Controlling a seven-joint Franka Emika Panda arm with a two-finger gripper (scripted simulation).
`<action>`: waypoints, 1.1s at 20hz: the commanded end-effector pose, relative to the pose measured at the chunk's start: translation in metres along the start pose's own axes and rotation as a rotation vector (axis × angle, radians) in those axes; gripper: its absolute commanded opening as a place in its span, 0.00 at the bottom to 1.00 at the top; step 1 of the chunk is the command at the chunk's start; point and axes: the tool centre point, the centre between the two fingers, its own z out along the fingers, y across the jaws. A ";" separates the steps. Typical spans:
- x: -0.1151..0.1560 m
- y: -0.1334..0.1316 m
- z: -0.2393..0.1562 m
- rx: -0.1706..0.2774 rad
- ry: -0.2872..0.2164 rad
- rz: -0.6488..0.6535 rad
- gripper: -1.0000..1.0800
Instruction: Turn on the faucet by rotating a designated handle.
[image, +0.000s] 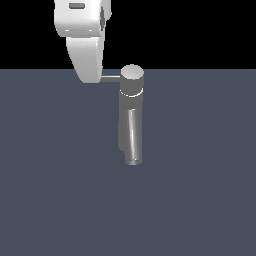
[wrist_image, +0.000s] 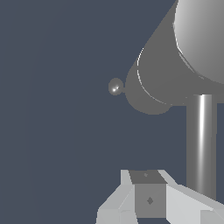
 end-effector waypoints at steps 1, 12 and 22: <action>-0.001 0.007 0.000 0.000 0.000 0.000 0.00; -0.003 0.039 0.000 0.000 0.001 0.000 0.00; -0.008 0.054 -0.001 0.008 -0.006 -0.007 0.00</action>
